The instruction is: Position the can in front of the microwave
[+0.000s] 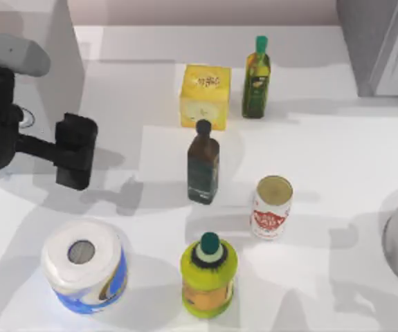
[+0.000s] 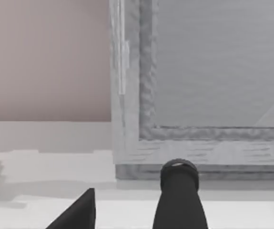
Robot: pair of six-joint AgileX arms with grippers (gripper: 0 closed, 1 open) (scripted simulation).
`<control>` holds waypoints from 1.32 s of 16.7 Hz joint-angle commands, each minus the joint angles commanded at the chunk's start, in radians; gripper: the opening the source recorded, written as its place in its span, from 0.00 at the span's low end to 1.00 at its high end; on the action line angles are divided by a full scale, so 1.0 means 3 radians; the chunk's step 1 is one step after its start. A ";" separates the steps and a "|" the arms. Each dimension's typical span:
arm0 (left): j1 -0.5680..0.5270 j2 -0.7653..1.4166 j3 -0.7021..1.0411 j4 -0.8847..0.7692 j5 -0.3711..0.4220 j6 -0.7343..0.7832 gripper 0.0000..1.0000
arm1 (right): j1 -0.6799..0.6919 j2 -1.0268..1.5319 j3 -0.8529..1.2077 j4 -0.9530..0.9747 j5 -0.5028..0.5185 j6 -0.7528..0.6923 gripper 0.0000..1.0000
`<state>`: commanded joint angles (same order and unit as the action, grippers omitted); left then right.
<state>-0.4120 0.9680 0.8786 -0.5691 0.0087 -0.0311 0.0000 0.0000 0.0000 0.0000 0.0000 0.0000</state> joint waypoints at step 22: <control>-0.1563 0.5072 0.5313 -0.3280 -0.0011 -0.0106 1.00 | 0.0000 0.0000 0.0000 0.0000 0.0000 0.0000 1.00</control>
<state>-0.8808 2.4895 2.4726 -1.5532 0.0056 -0.0629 0.0000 0.0000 0.0000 0.0000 0.0000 0.0000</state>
